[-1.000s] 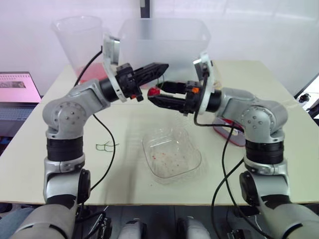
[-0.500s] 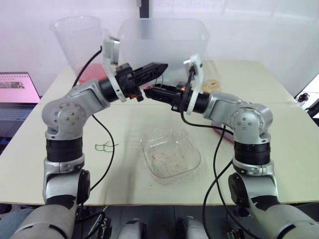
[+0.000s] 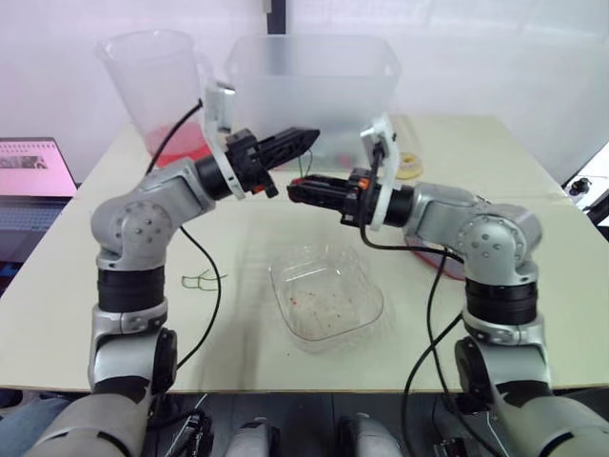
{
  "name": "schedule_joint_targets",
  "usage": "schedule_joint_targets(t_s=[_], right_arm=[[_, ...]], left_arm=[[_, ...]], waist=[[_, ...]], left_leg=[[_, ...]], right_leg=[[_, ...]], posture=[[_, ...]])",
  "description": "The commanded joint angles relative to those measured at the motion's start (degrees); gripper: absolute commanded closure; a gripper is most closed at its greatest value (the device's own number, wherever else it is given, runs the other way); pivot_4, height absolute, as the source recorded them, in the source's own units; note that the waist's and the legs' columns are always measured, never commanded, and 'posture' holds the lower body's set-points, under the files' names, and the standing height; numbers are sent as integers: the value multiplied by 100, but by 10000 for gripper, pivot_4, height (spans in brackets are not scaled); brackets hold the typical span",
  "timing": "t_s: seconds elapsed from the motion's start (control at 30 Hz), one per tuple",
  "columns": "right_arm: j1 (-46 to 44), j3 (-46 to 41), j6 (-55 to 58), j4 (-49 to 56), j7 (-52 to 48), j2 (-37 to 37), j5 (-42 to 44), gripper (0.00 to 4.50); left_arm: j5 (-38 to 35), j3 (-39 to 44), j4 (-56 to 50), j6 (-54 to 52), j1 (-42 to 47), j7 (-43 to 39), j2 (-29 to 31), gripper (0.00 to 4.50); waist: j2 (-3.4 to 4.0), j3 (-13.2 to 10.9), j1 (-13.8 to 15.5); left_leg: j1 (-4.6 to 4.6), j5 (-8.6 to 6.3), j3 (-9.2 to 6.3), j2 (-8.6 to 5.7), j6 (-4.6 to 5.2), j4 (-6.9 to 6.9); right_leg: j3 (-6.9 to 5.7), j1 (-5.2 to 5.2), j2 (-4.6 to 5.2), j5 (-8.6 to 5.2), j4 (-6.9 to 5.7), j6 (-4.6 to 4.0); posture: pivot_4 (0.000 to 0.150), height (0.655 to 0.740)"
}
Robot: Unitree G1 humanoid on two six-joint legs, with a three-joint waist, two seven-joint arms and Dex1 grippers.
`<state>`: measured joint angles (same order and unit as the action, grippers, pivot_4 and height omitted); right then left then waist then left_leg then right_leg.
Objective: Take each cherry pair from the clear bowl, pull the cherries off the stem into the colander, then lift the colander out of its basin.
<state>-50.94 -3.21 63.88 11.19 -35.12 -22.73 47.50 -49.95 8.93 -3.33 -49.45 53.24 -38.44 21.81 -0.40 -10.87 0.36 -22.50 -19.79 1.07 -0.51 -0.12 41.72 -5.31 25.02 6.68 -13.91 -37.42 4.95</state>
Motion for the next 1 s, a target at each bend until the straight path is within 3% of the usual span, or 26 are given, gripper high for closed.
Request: schedule_joint_targets(t_s=[0.03,0.3,0.43,0.53,0.63,0.8,1.0], right_arm=[[130,409,223,140,-306,-383,-73,38875],[18,973,161,-180,-979,-1087,-456,38875],[-358,1006,-440,-980,-1578,-2274,-1247,38875],[-789,1461,-1400,-1913,-2253,-3313,-2255,38875],[-1040,1910,-2250,-2728,-3024,-3887,-3044,38875],[-1319,2336,-3606,-4299,-3465,-3784,-4183,38875],[-1093,2668,-4565,-5000,-4029,-3608,-4977,38875]], left_arm=[[-11,202,-165,315,176,64,-8,45000],[46,142,-157,551,111,168,-243,45000],[41,272,-266,536,-84,253,-163,45000],[10,311,-491,475,-388,307,-37,45000],[30,310,-700,445,-741,306,132,45000],[68,269,-962,388,-1263,214,452,45000],[-55,437,-1260,223,-1679,220,880,45000]], waist=[[-1,0,-9],[0,0,11],[-1,-1,46],[-2,-1,39],[-2,-2,0],[-2,-2,-117],[0,-3,-100]], left_leg=[[1,0,0,1,0,-1],[0,-1,3,2,2,-1],[-2,-2,3,-2,3,0],[-3,-5,6,-6,10,0],[0,-6,11,0,11,-10],[11,-5,23,8,8,-23],[7,-3,23,9,5,-24]], right_leg=[[1,0,-1,0,0,0],[3,1,0,0,2,0],[3,2,4,0,4,0],[5,0,7,0,11,0],[8,2,1,0,18,0],[16,3,0,0,19,0],[16,9,3,0,21,0]], posture=[[1500,6863],[1500,6863],[1500,6863],[1500,6863],[1500,6863],[1500,6863],[1500,6863]])
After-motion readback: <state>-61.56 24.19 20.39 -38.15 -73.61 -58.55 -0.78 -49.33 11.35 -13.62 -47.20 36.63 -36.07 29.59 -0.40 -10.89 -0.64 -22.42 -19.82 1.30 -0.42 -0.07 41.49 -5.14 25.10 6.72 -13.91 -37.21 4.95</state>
